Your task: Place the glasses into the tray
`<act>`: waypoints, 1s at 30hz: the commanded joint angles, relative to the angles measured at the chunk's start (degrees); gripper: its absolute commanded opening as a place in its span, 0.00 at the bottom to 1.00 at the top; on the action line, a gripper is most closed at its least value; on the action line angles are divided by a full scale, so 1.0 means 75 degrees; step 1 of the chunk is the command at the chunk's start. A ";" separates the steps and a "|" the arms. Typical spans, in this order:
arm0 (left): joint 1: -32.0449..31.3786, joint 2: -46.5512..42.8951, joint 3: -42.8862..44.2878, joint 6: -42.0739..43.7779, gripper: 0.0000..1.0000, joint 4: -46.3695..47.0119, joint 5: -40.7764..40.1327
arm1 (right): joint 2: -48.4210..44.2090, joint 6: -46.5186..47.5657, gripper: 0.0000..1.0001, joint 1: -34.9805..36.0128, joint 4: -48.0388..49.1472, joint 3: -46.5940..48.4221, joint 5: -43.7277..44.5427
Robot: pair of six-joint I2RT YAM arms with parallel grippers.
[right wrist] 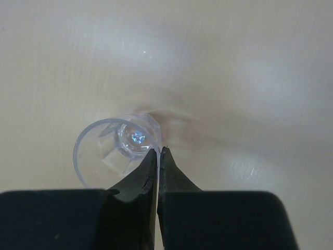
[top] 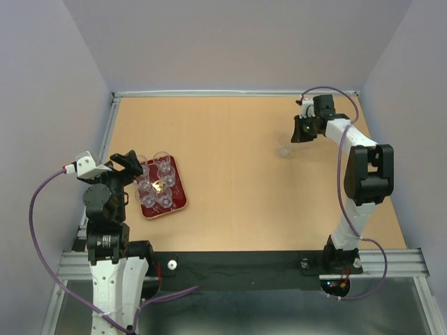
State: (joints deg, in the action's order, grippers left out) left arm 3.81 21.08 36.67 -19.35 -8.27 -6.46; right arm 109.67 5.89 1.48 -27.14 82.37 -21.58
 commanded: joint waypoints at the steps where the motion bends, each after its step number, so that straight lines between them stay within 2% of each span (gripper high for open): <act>1: 0.0019 -0.0068 -0.0014 0.0143 0.88 0.0470 0.0041 | -0.0219 0.0725 0.00 0.0529 -0.0202 0.0303 0.0394; 8: 0.0019 -0.0092 -0.0014 0.0143 0.88 0.0470 0.0053 | -0.0993 0.2142 0.00 0.1840 -0.0413 0.0057 -0.0894; 13: 0.0019 -0.0092 -0.0002 0.0143 0.88 0.0459 0.0029 | -0.1111 0.2309 0.00 0.3492 -0.0413 0.0289 -0.1247; 21: 0.0019 -0.0104 0.0057 0.0155 0.88 0.0365 -0.0158 | 0.0187 0.1373 0.00 0.5718 -0.0390 0.1953 -0.0920; 30: 0.0019 -0.0104 0.0092 0.0155 0.88 0.0318 -0.0205 | 0.1713 -0.0151 0.01 0.6506 -0.0343 0.3805 -0.0217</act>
State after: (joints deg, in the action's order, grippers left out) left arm 3.84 20.84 36.67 -19.31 -8.38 -7.62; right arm 120.68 10.83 49.63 -30.81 105.49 -26.50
